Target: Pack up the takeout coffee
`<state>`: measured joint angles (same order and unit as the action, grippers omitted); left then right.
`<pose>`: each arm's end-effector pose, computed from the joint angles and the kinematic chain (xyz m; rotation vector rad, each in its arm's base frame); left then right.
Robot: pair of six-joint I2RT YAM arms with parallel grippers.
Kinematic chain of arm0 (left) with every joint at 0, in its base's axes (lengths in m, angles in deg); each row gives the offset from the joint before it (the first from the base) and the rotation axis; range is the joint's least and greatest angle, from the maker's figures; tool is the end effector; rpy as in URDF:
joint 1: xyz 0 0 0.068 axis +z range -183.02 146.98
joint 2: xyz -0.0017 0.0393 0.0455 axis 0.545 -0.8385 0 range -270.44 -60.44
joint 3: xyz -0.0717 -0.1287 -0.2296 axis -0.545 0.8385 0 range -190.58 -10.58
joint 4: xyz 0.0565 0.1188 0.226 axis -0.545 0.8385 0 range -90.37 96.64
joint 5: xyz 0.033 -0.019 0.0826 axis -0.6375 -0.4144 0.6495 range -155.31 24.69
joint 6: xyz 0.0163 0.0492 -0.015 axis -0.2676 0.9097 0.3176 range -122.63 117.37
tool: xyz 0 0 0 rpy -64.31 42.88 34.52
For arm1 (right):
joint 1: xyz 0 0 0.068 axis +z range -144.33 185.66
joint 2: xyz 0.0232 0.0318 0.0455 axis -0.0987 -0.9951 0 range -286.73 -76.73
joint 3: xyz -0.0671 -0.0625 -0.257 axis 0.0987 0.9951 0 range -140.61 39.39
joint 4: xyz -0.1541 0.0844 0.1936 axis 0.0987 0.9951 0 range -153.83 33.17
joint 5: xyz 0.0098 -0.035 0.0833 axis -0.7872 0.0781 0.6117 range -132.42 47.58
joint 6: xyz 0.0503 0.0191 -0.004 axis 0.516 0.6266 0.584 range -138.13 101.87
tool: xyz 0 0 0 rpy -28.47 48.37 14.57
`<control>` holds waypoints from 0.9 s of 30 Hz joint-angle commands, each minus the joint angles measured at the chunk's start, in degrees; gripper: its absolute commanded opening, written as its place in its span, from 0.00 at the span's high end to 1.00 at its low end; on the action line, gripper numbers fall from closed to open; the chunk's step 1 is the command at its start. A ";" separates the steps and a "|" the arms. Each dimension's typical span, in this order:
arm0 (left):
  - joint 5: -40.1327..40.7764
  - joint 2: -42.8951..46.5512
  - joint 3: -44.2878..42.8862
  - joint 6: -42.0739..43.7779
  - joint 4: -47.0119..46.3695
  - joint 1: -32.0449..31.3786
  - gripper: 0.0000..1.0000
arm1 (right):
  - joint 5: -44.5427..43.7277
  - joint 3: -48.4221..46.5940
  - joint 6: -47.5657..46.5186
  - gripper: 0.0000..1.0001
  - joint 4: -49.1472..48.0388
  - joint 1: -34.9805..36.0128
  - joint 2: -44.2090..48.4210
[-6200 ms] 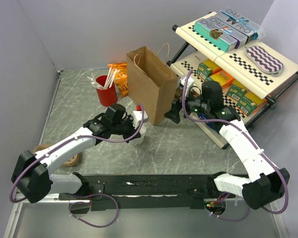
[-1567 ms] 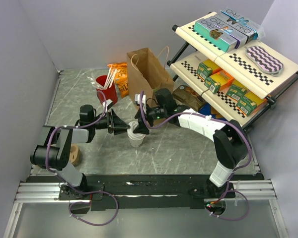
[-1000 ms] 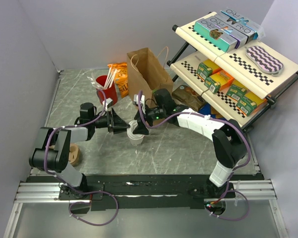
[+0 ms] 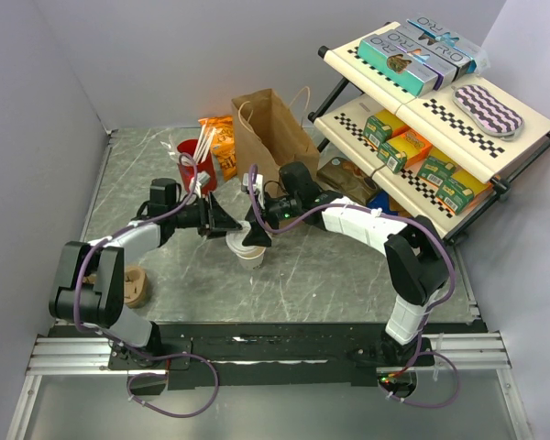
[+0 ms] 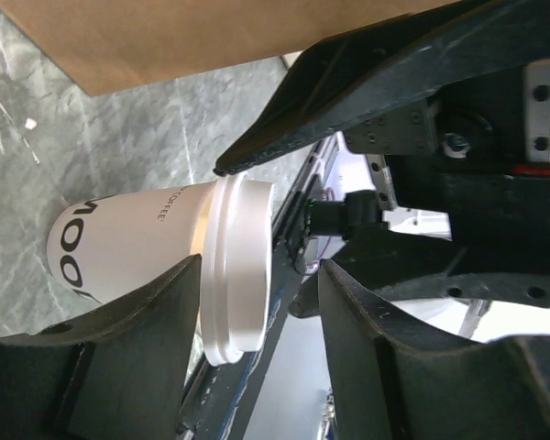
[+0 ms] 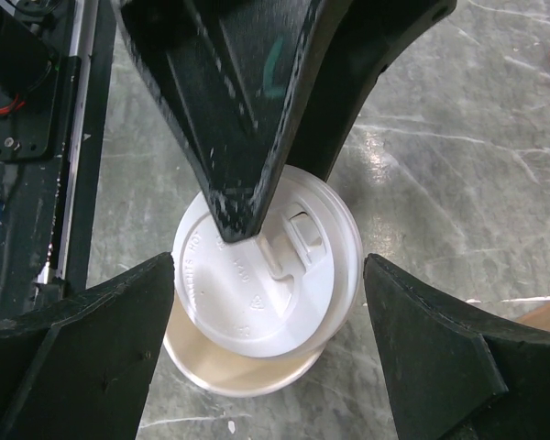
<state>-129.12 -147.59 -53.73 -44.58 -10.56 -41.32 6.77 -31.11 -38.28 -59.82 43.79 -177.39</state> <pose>0.2917 -0.0749 0.2001 0.0612 2.2489 -1.6872 0.2911 0.2627 0.2470 -1.4452 1.5626 1.1063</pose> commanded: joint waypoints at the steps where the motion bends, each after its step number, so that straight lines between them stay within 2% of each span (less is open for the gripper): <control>1: 3.25 1.72 -3.25 5.91 6.14 -1.98 0.41 | 1.09 -2.71 0.19 0.11 -0.41 0.54 -0.50; 9: 8.43 2.51 -5.44 11.45 11.41 -4.01 0.42 | 0.73 -2.62 0.02 0.11 0.03 0.63 -0.50; 27: 8.88 4.89 -7.55 13.91 12.92 -7.43 0.41 | 0.29 -2.80 -0.34 0.11 1.61 0.72 0.12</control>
<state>-120.24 -145.34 -58.15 -33.02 1.94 -47.48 6.69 -31.11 -38.30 -58.49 43.82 -177.39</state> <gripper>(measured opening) 0.584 0.894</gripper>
